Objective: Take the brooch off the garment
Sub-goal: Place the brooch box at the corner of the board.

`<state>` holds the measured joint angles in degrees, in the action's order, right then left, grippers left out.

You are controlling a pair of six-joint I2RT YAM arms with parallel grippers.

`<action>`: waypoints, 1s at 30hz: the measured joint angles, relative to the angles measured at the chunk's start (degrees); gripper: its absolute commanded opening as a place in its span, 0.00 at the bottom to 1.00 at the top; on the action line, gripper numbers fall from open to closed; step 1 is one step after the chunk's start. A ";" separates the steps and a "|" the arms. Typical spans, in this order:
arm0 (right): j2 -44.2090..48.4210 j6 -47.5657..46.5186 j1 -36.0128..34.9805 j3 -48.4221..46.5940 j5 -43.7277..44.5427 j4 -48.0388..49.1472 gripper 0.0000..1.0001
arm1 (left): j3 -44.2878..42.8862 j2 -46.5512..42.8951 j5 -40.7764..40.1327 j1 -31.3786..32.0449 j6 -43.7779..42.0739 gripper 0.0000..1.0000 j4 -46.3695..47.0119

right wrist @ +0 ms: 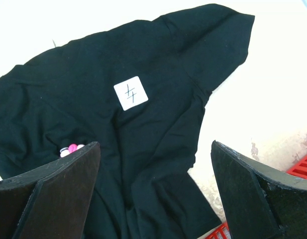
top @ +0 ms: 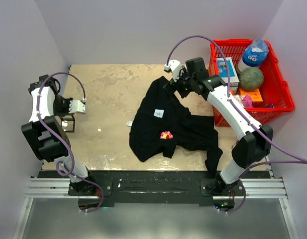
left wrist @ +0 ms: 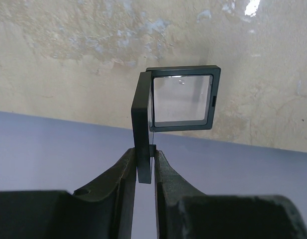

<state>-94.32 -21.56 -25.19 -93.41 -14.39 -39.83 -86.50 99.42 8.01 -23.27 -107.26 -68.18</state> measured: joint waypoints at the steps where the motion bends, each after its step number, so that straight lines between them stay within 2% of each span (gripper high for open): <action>1: 0.00 -0.07 0.00 0.00 0.07 0.00 0.96 | 0.24 0.11 -0.48 -0.22 -0.61 0.00 0.00; 19: 0.00 -1.40 0.00 0.87 1.70 -0.11 0.97 | 1.27 2.19 0.46 -5.01 -5.18 0.01 1.57; 25: 0.00 -1.70 0.00 0.87 1.86 -0.15 0.97 | 2.69 2.27 1.40 -5.22 -5.92 0.09 3.56; 30: -0.02 -1.70 0.00 0.87 1.86 -0.42 0.97 | 3.26 2.60 1.62 -5.22 -5.95 0.22 4.92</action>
<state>-94.35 -23.27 -25.19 -92.53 -12.53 -40.25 -83.24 102.02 9.63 -28.49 -113.21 -63.26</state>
